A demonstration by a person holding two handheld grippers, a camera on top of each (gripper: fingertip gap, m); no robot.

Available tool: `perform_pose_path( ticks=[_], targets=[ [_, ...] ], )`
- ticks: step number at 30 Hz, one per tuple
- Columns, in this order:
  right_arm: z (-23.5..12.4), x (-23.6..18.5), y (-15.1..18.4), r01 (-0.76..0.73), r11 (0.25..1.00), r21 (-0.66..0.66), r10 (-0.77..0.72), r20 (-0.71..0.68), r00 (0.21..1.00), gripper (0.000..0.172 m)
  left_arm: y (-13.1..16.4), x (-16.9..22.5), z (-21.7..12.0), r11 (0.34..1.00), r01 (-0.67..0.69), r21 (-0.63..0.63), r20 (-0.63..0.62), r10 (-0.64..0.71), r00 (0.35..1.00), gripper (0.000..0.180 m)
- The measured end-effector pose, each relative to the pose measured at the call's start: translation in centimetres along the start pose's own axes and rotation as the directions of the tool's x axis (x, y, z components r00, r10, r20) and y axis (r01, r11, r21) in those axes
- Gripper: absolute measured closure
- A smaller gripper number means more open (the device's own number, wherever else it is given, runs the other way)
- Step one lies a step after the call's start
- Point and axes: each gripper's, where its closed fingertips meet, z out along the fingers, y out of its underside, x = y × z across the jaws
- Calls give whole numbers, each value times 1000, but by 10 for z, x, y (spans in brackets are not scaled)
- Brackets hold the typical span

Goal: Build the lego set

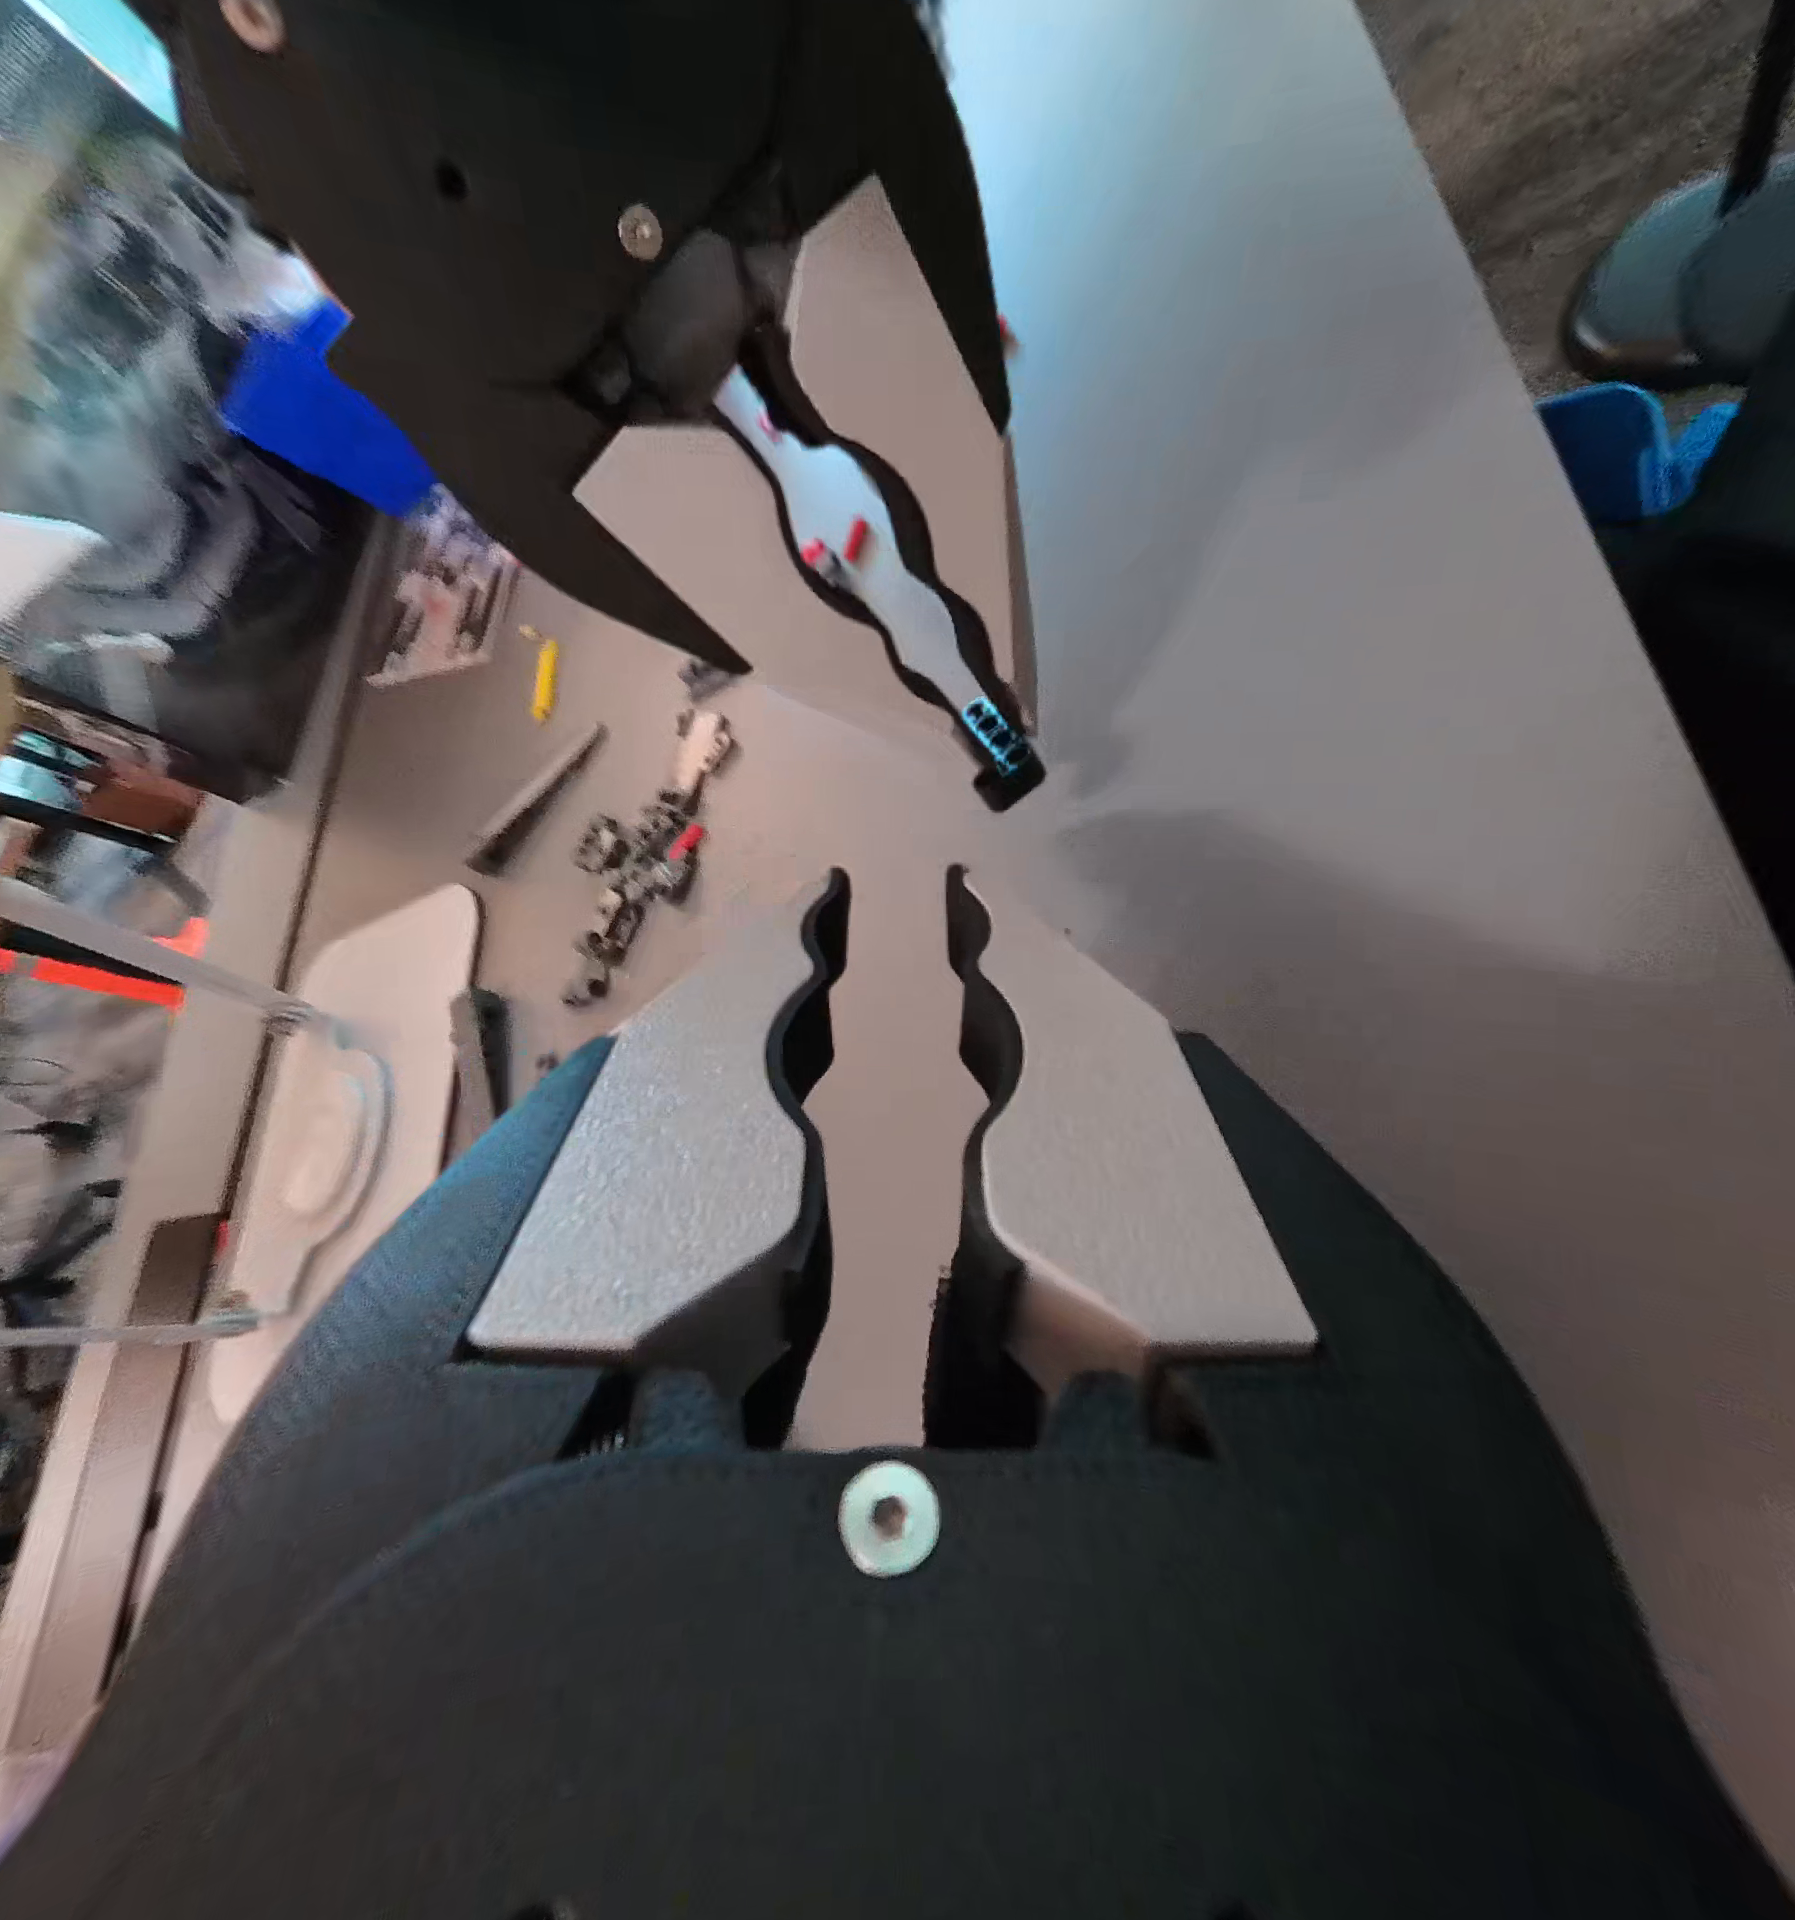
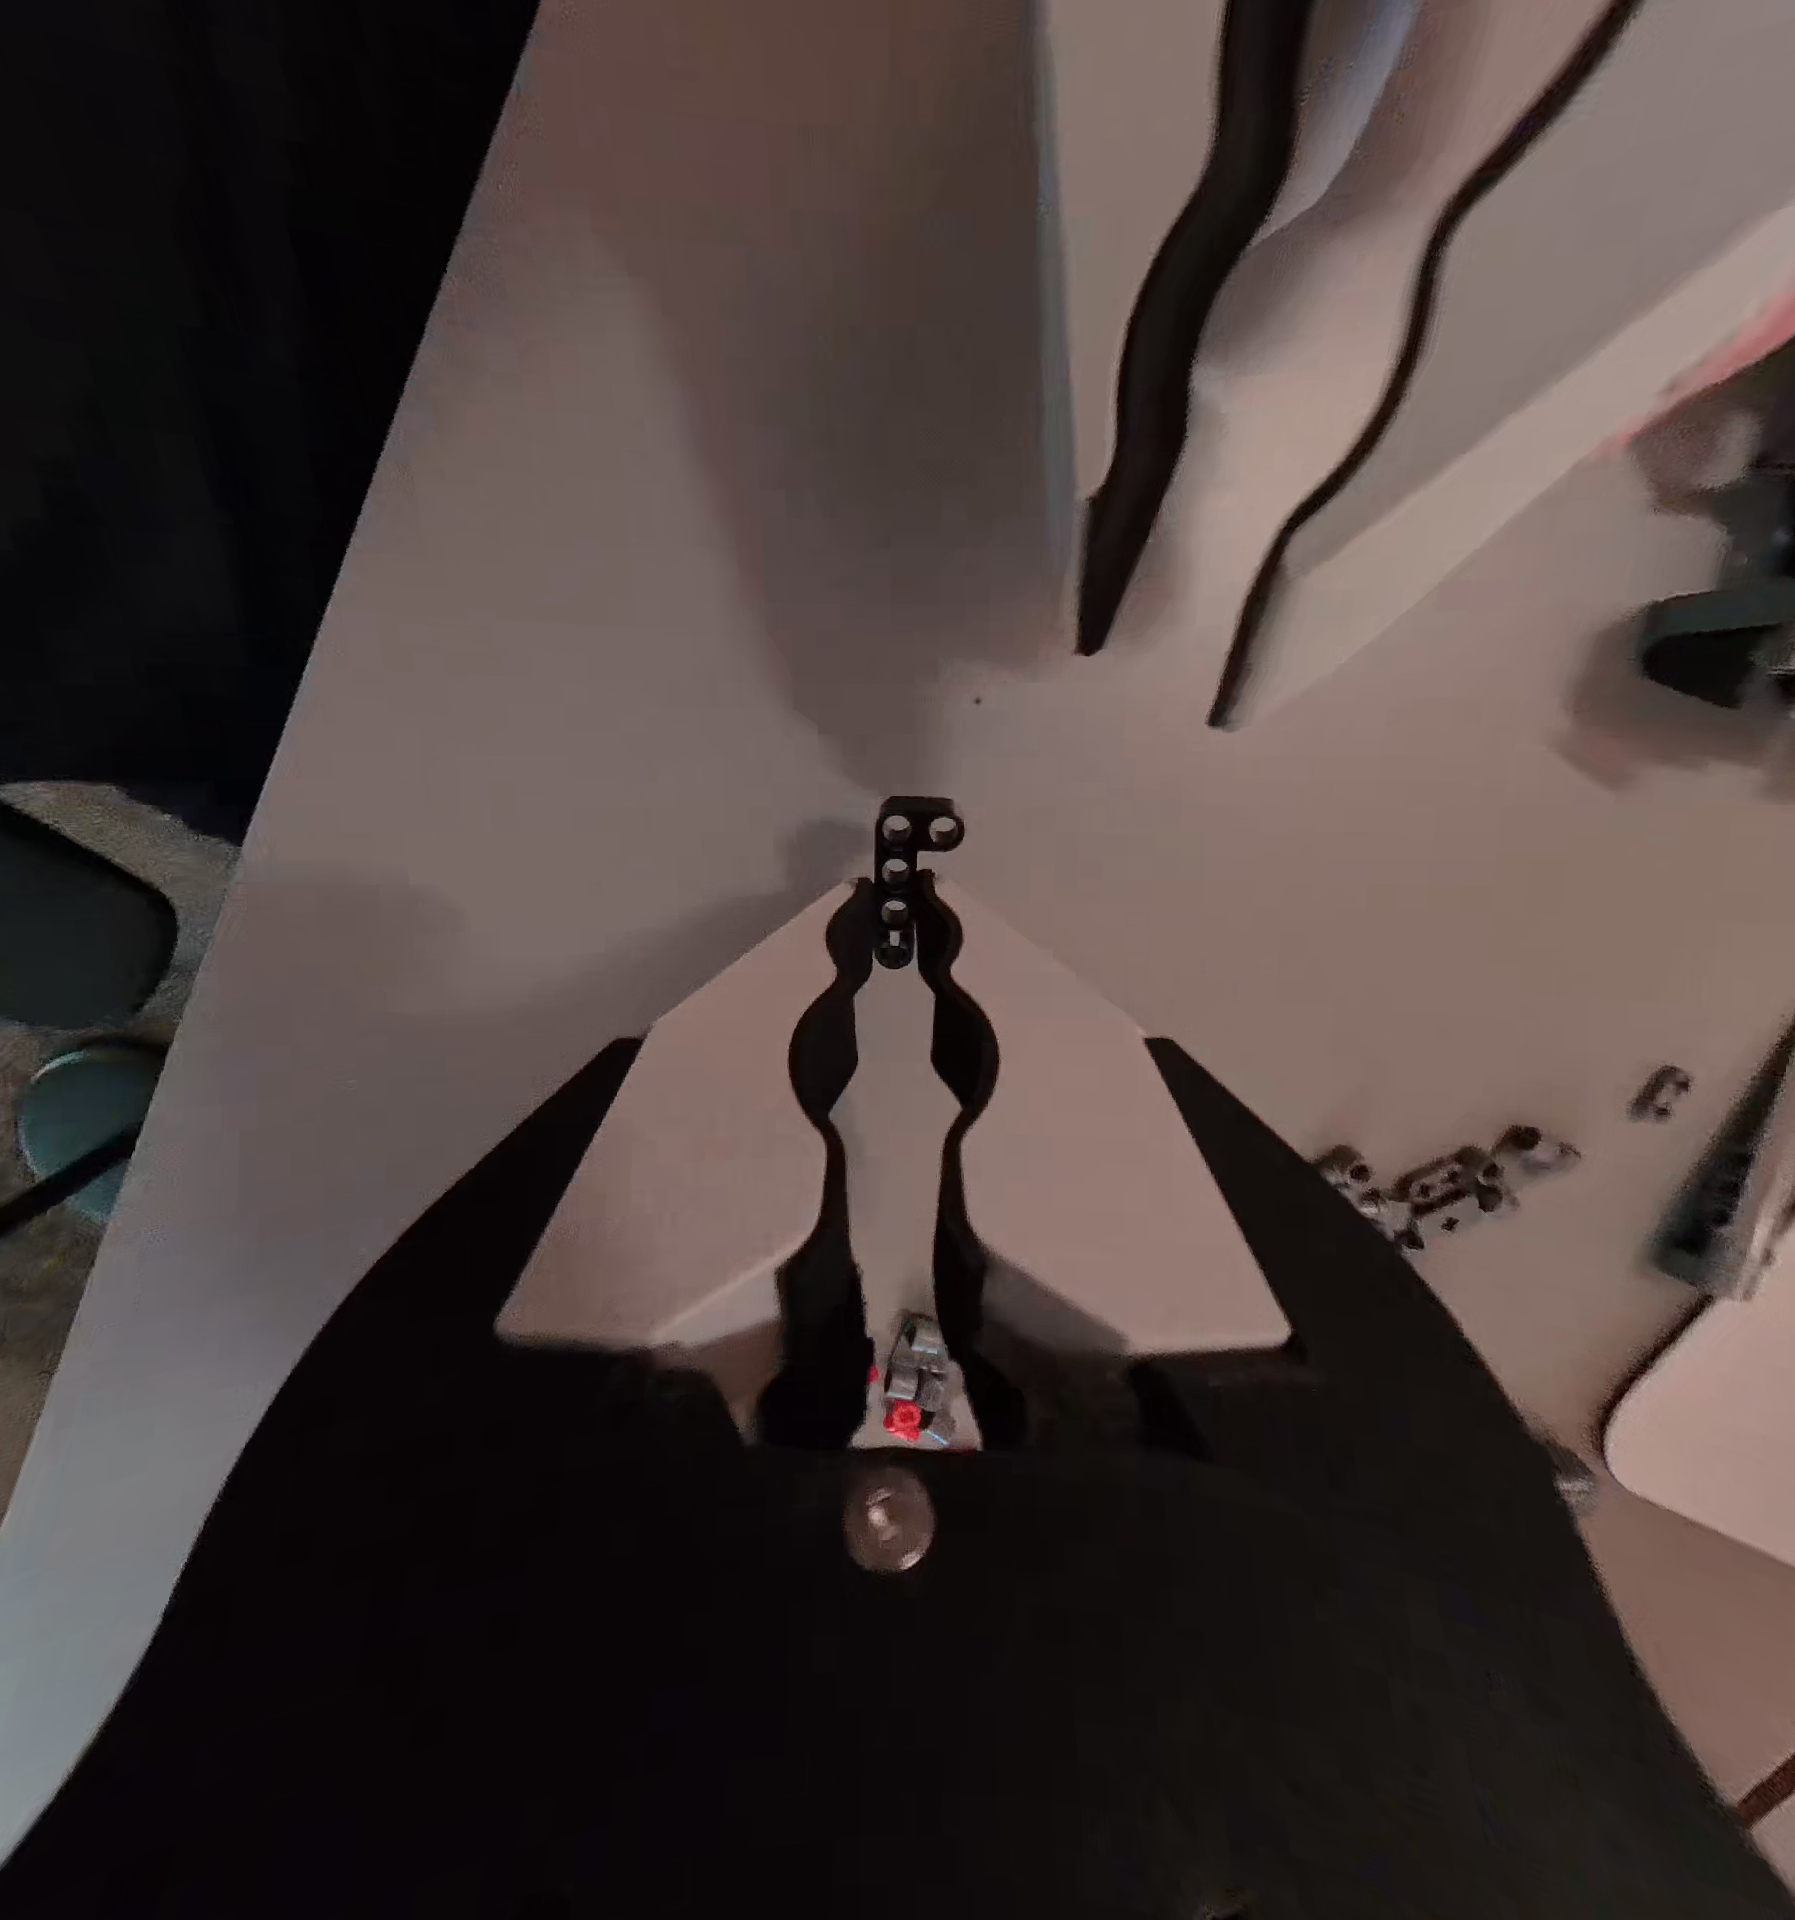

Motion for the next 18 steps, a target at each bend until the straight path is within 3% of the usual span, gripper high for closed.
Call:
perform_pose_path(
  ticks=[7, 10, 14, 18],
  targets=[
    [21, -10, 7, 17, 998, -67, -10, 107, 994, 167, 6, 5, -5, 999, 37, -28, -62, -39, 997, 167],
    [20, -11, 7, 13, 998, -66, -6, 108, 994, 159, 8, 11, -1, 998, 39, -50, -94, -44, 995, 166],
    [7, -6, 13, -17, 998, -58, 19, 48, 999, 154, 10, 17, 3, 997, 28, -65, -114, -36, 993, 166],
    [-36, 4, 32, -126, 992, 1, 125, -94, 988, 157, 7, 21, 5, 998, 18, -54, -127, -24, 992, 167]
  ],
)
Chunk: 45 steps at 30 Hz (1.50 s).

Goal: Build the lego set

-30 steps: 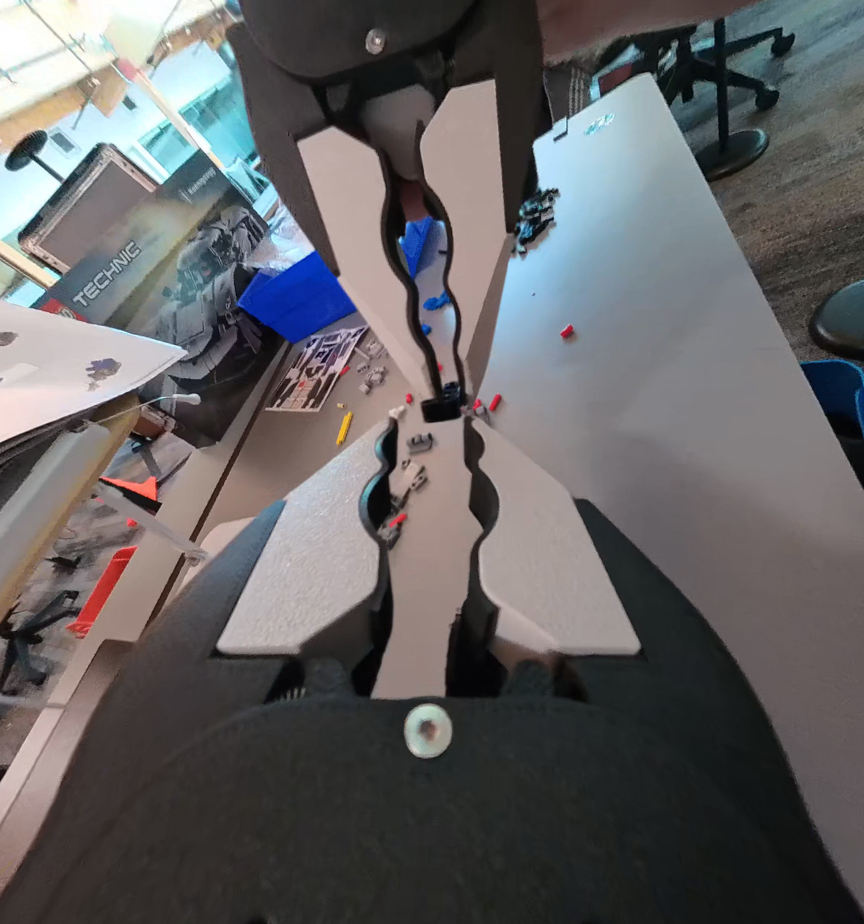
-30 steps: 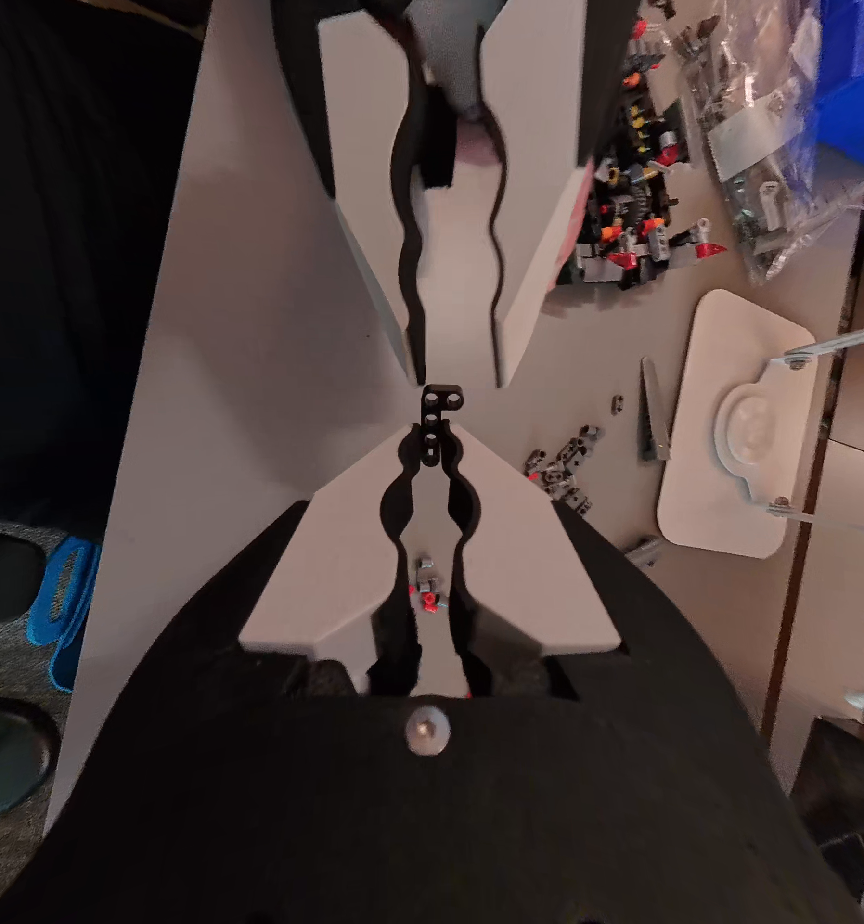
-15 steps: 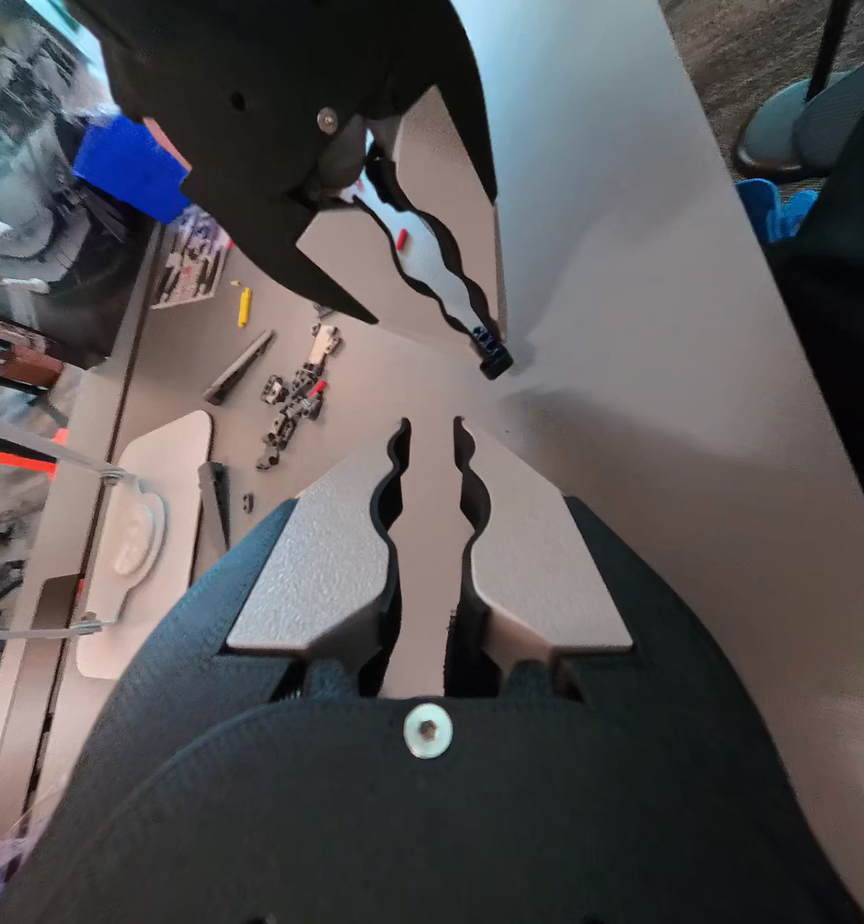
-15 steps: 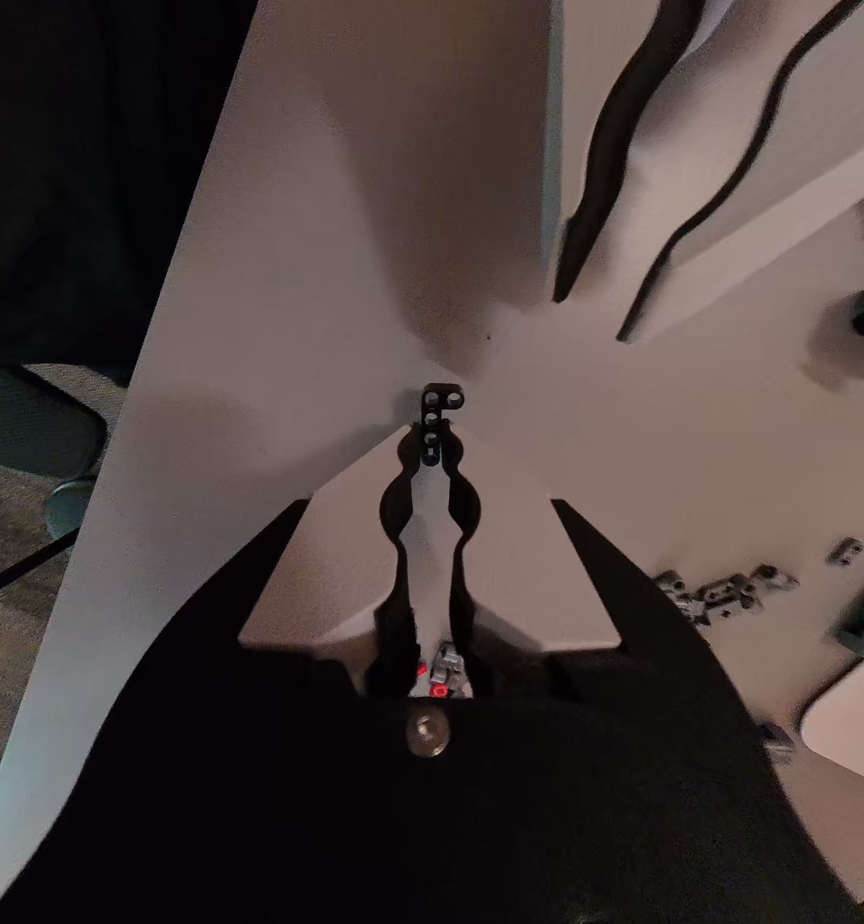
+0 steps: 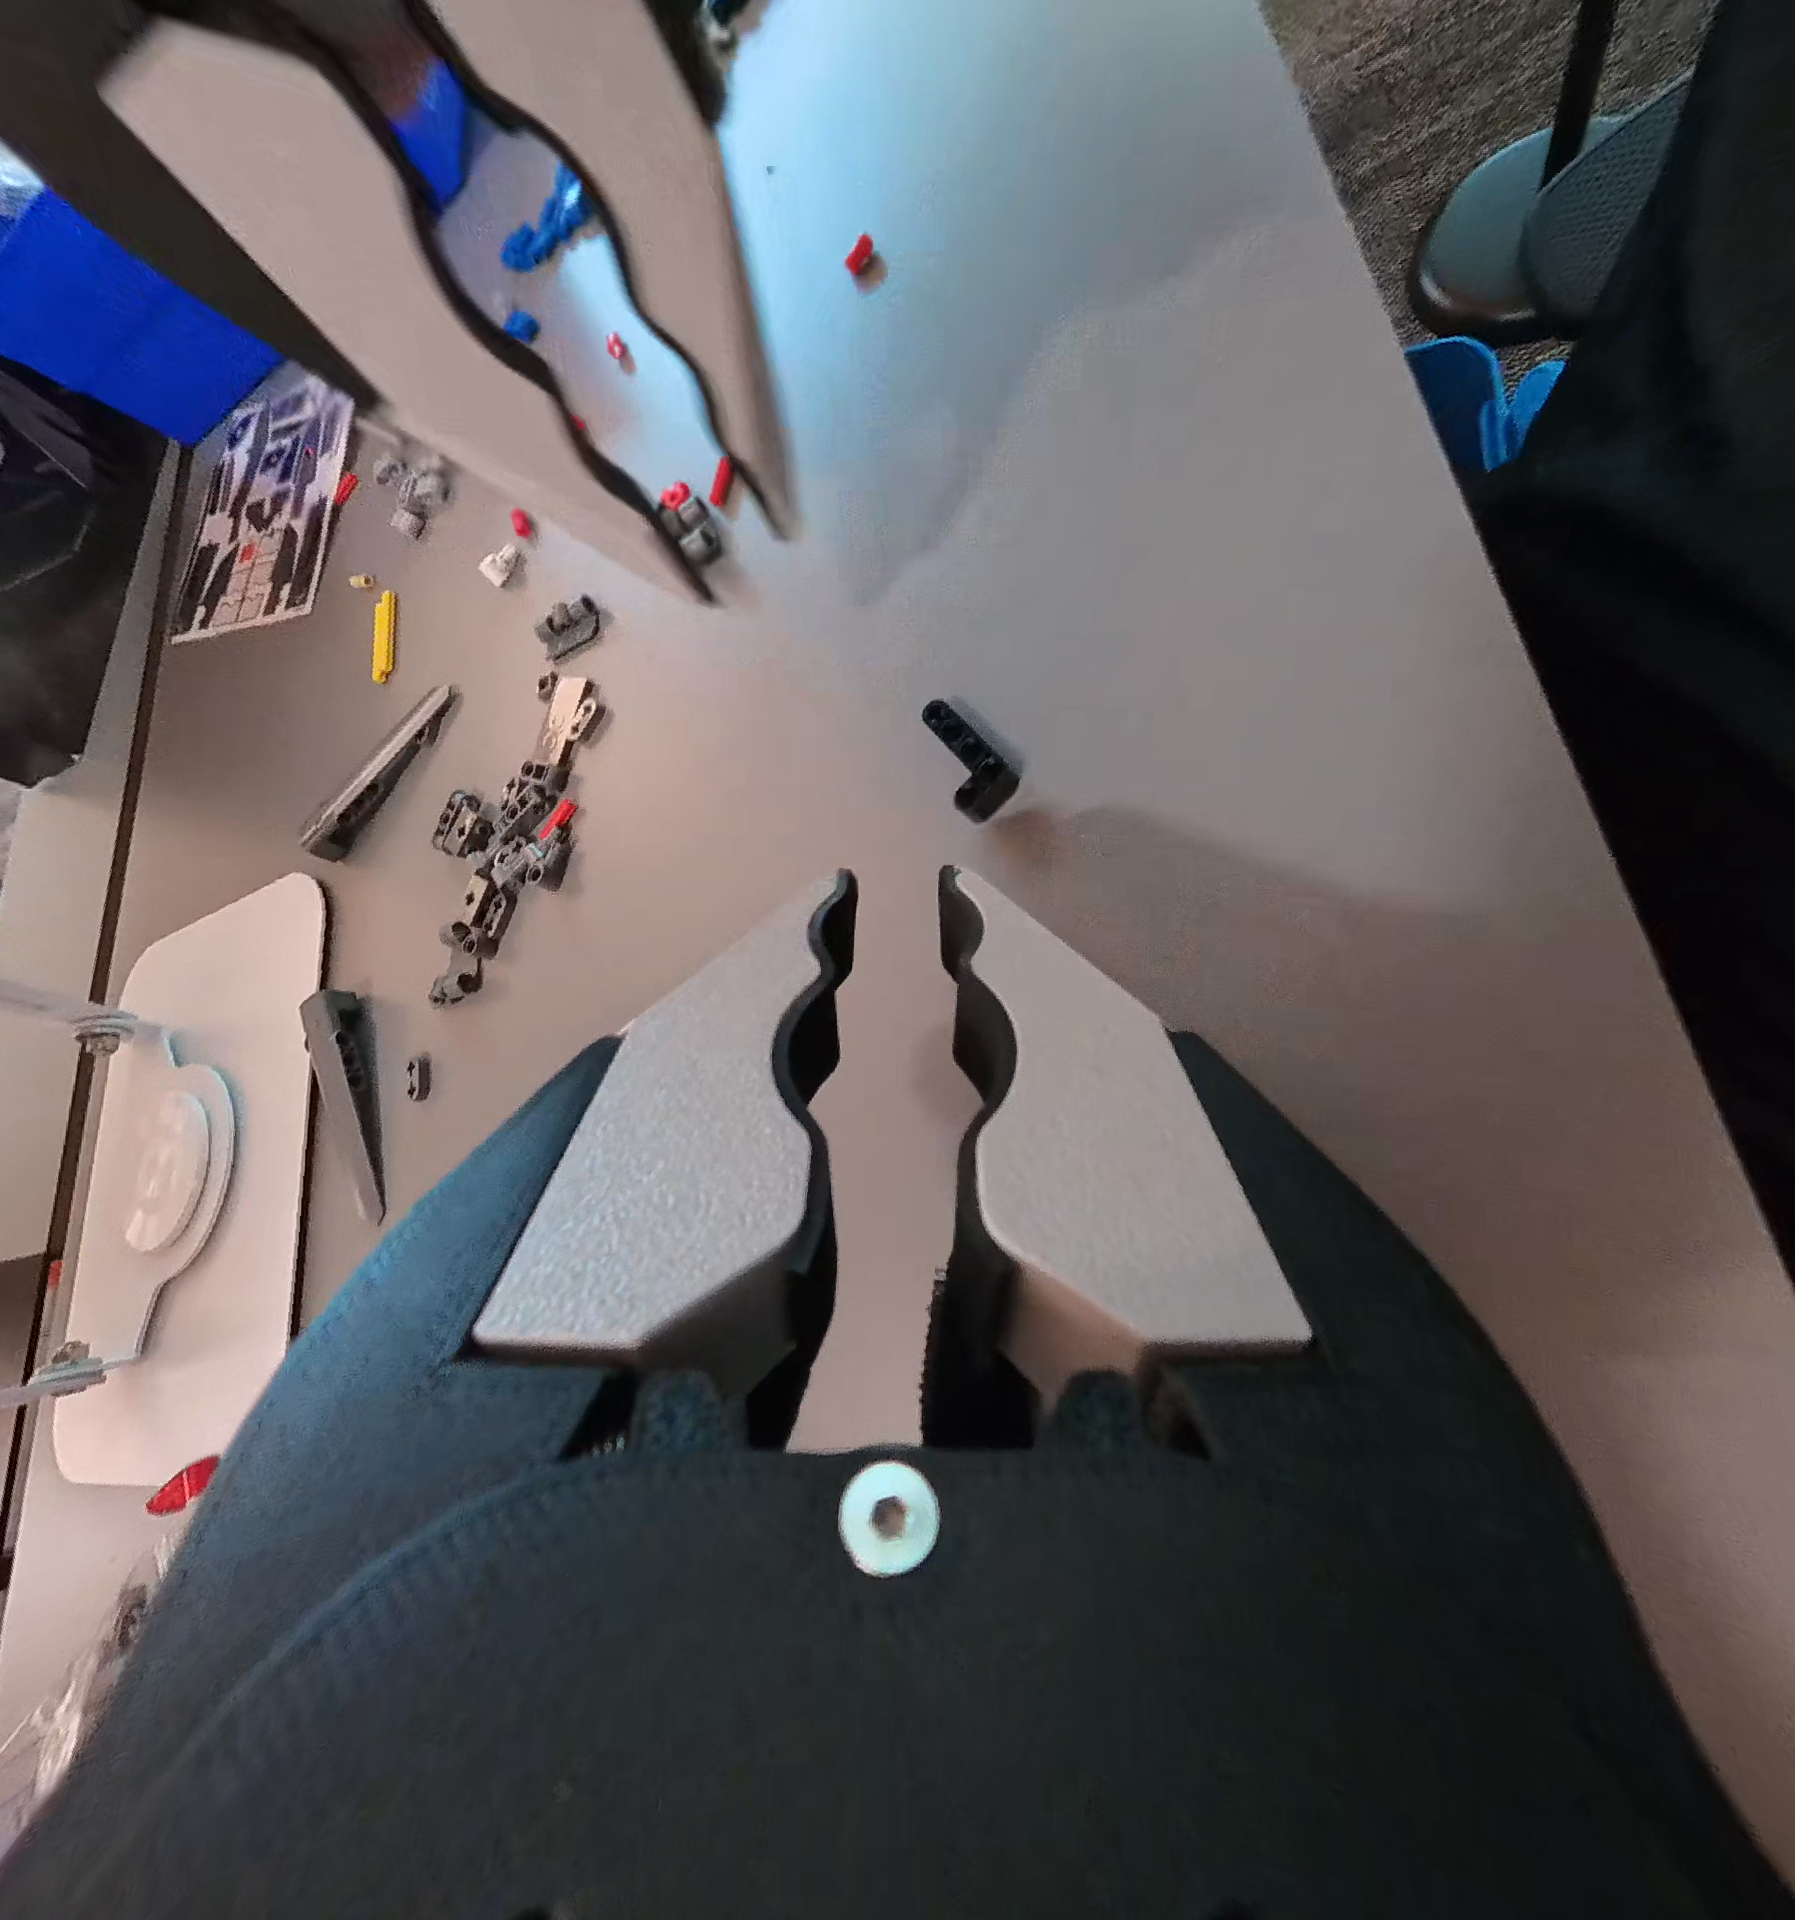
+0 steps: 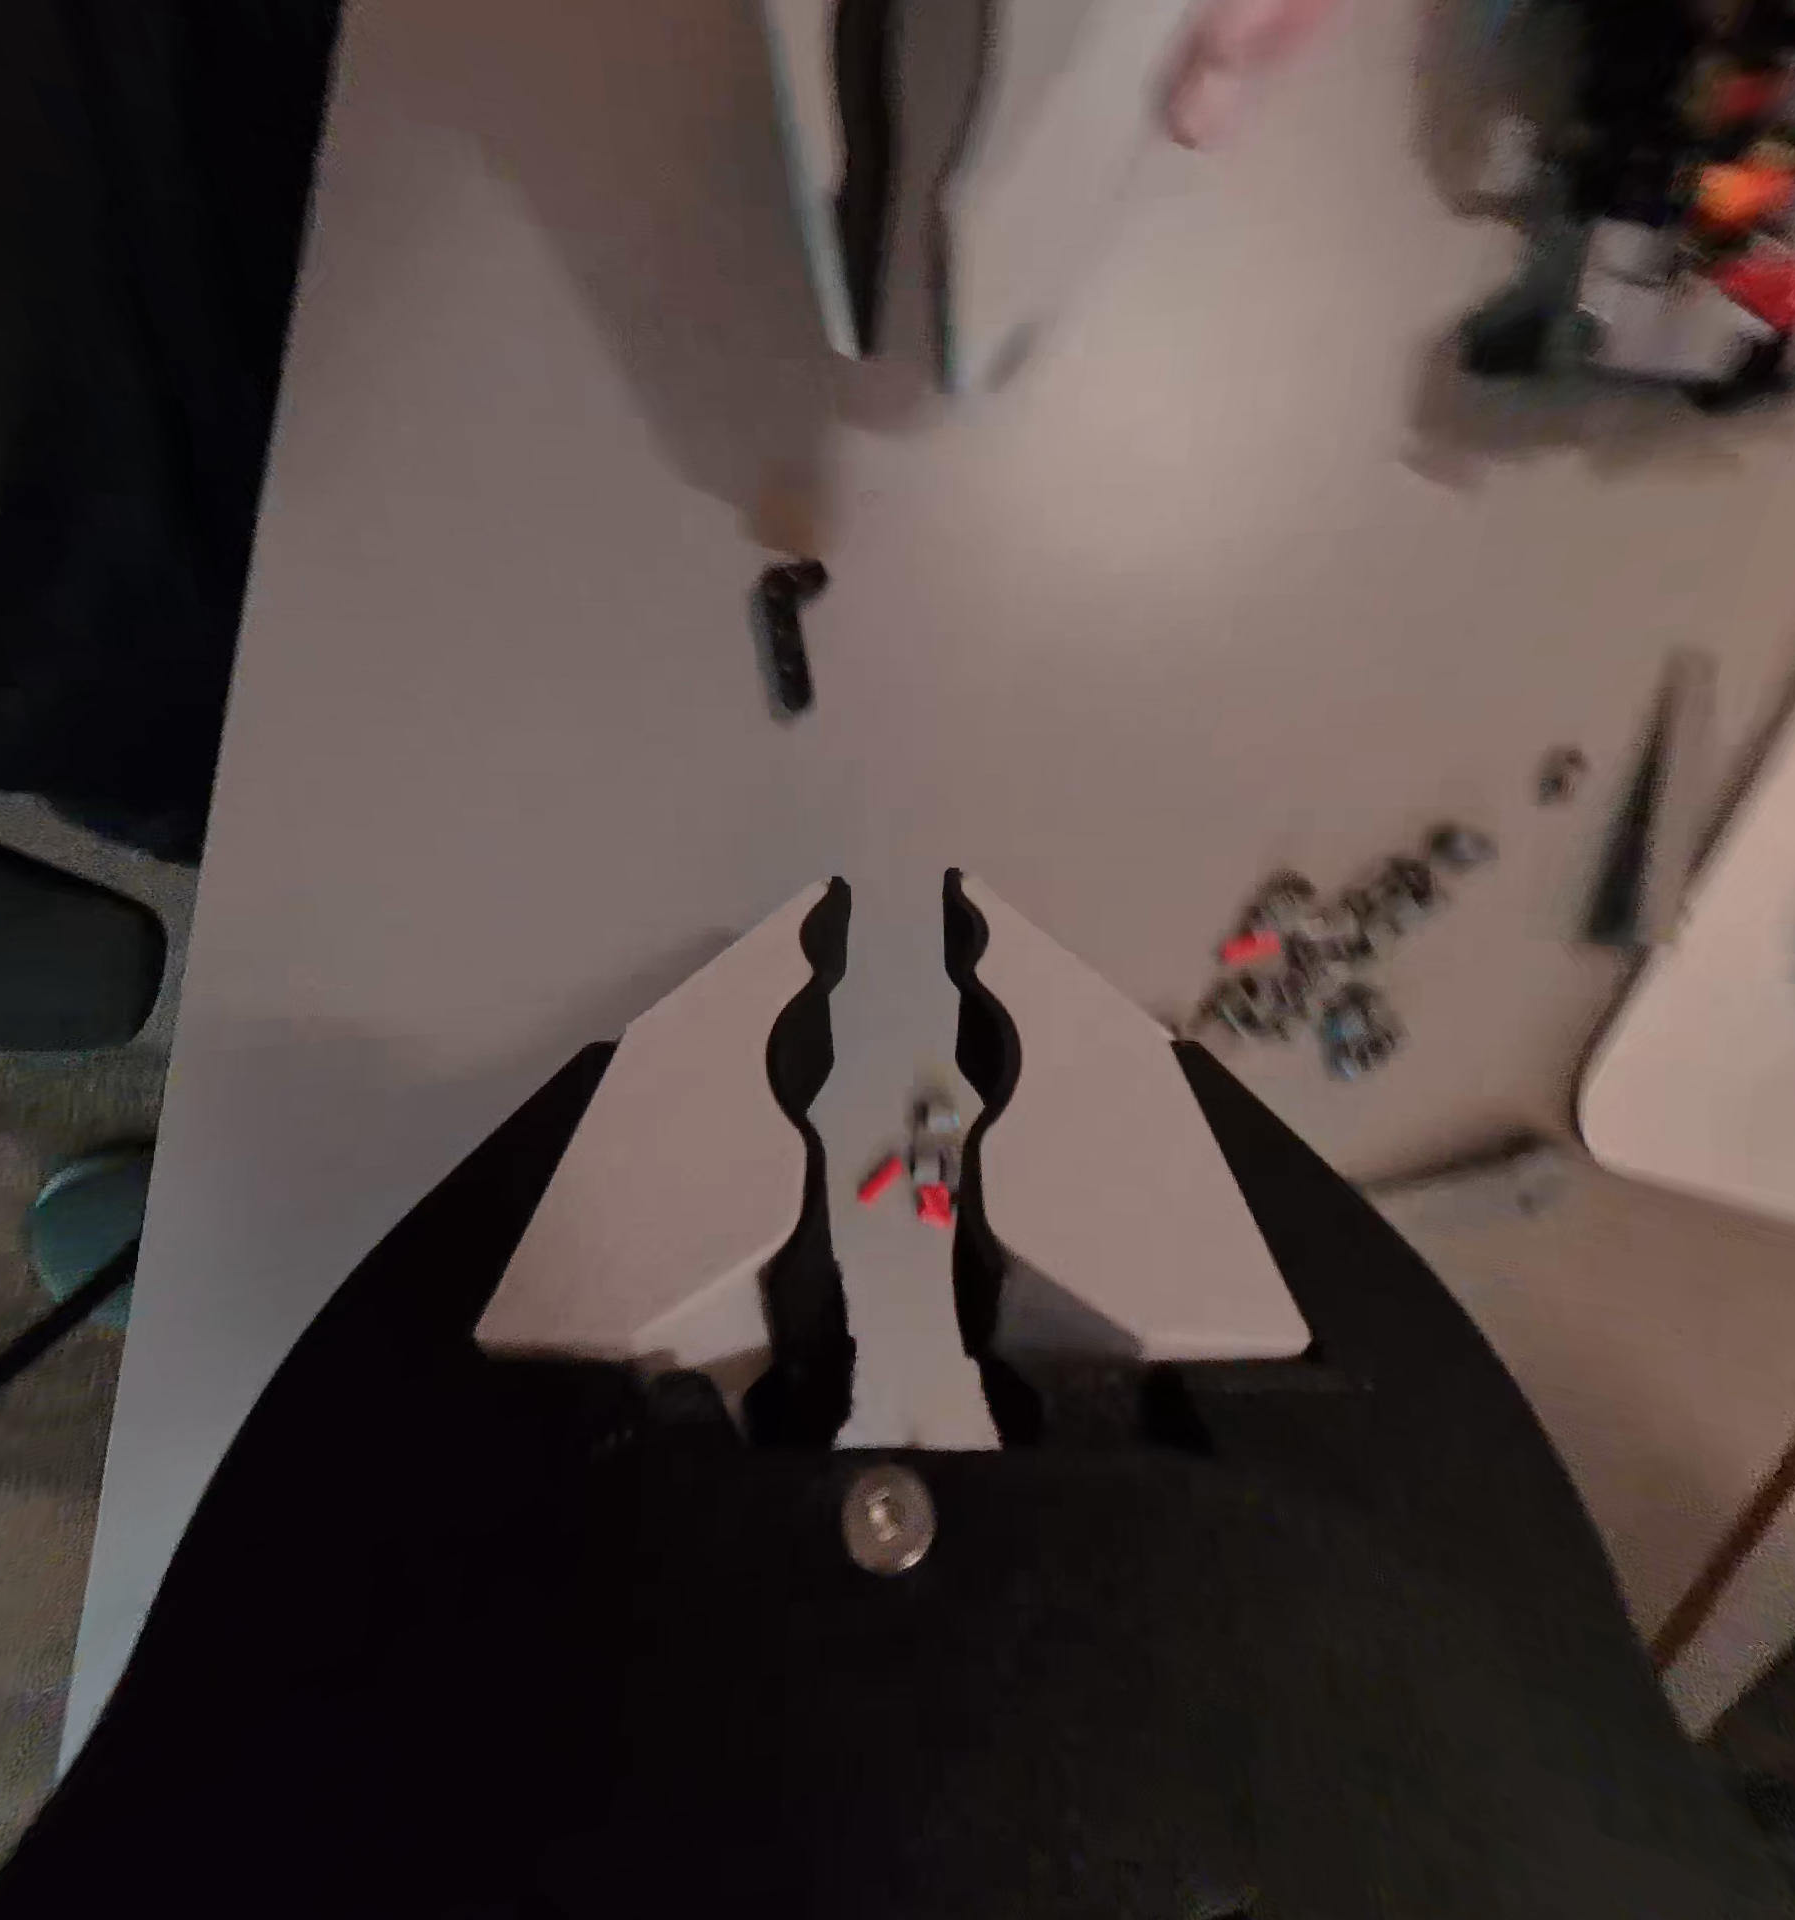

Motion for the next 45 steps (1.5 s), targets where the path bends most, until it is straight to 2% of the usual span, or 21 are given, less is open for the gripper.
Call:
perform_pose_path(
  ticks=[2, 5, 10, 13, 20, 23, 26, 31, 36, 40, 45],
  targets=[
    [-22, 12, 17, -90, 995, 32, 92, -88, 992, 157, -3, 2, 2, 1000, -15, 10, -3, 15, 1000, 167],
    [-45, 39, 49, -244, 966, 79, 256, -233, 938, 154, -3, 1, 9, 998, -67, -11, 42, 67, 997, 167],
    [-52, 70, 96, -403, 912, 72, 402, -346, 848, 151, -4, -1, 15, 995, -102, -13, 97, 103, 990, 167],
    [-68, 84, 130, -485, 871, 83, 476, -391, 788, 151, -1, -6, 14, 995, -98, -14, 129, 99, 987, 168],
    [-122, 71, 223, -643, 758, 109, 614, -450, 648, 151, 8, -18, 14, 997, -72, -32, 181, 77, 980, 171],
    [-131, 58, 250, -702, 699, 135, 677, -442, 589, 153, 11, -22, 16, 996, -78, -48, 203, 86, 975, 172],
    [-117, 53, 266, -771, 619, 151, 754, -389, 529, 153, 10, -24, 19, 998, -58, -37, 205, 65, 977, 173],
    [-74, 61, 284, -835, 533, 137, 820, -329, 469, 152, 14, -28, 26, 998, -34, -46, 214, 43, 976, 173],
    [-47, 74, 299, -877, 461, 133, 861, -305, 406, 150, 18, -32, 29, 999, -8, -44, 217, 17, 976, 174],
    [-34, 74, 308, -897, 432, 96, 869, -309, 386, 152, 21, -33, 31, 999, 10, -42, 209, -1, 978, 174],
    [-31, 75, 305, -899, 413, 144, 892, -265, 367, 171, 24, -30, 35, 999, 26, -39, 187, -18, 982, 174]
  ],
)
